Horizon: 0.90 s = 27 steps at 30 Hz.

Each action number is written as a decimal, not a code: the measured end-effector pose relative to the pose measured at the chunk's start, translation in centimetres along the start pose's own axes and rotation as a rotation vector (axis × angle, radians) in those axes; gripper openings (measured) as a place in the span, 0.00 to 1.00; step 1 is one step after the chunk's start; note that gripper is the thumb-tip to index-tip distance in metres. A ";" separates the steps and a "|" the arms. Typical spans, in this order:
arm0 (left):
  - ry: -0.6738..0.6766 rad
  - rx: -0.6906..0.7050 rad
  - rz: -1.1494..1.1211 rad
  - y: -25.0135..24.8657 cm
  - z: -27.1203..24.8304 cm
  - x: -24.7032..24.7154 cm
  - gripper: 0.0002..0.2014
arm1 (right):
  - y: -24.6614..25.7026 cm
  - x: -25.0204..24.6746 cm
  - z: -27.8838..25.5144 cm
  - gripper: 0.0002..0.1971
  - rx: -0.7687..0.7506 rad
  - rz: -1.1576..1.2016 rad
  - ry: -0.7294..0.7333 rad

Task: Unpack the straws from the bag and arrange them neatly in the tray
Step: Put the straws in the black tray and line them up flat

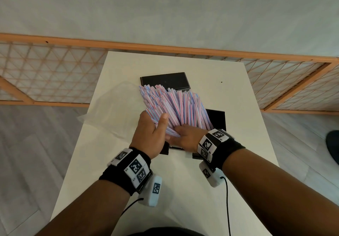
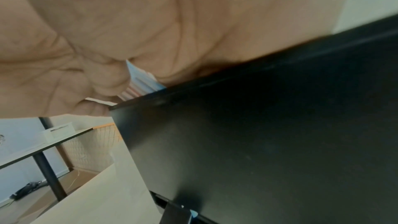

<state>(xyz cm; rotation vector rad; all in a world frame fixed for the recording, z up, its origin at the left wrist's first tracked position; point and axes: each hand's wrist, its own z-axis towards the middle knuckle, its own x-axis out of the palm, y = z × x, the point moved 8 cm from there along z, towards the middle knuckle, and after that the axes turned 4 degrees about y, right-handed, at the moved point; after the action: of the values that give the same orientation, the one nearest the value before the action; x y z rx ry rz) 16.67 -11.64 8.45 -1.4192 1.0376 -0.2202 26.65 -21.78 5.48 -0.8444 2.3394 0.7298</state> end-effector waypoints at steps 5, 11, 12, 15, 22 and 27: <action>0.037 0.018 -0.024 0.3 0.5 0.8 0.28 | 0.7 -0.3 -0.6 0.33 -0.005 -0.018 0.083; -0.006 -0.009 0.014 0.6 0.9 0.5 0.21 | 2.0 -2.3 -1.8 0.27 -0.007 -0.035 0.136; -0.015 -0.034 0.028 0.8 0.8 0.4 0.19 | 2.2 -2.4 -1.9 0.27 -0.015 -0.021 0.141; -0.012 -0.060 0.048 1.3 0.6 0.4 0.17 | 2.8 -2.6 -2.5 0.28 -0.035 0.022 0.159; 0.036 -0.096 0.046 1.6 0.6 0.6 0.18 | 2.6 -1.3 -1.2 0.27 -0.030 -0.003 0.182; 0.026 -0.129 0.011 2.0 0.6 0.3 0.18 | 2.0 -0.7 -0.6 0.27 -0.009 -0.038 0.130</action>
<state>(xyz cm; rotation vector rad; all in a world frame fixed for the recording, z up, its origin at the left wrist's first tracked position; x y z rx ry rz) 16.43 -10.99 6.43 -1.5294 1.0971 -0.1661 25.50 -20.59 6.95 -0.9639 2.4283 0.6891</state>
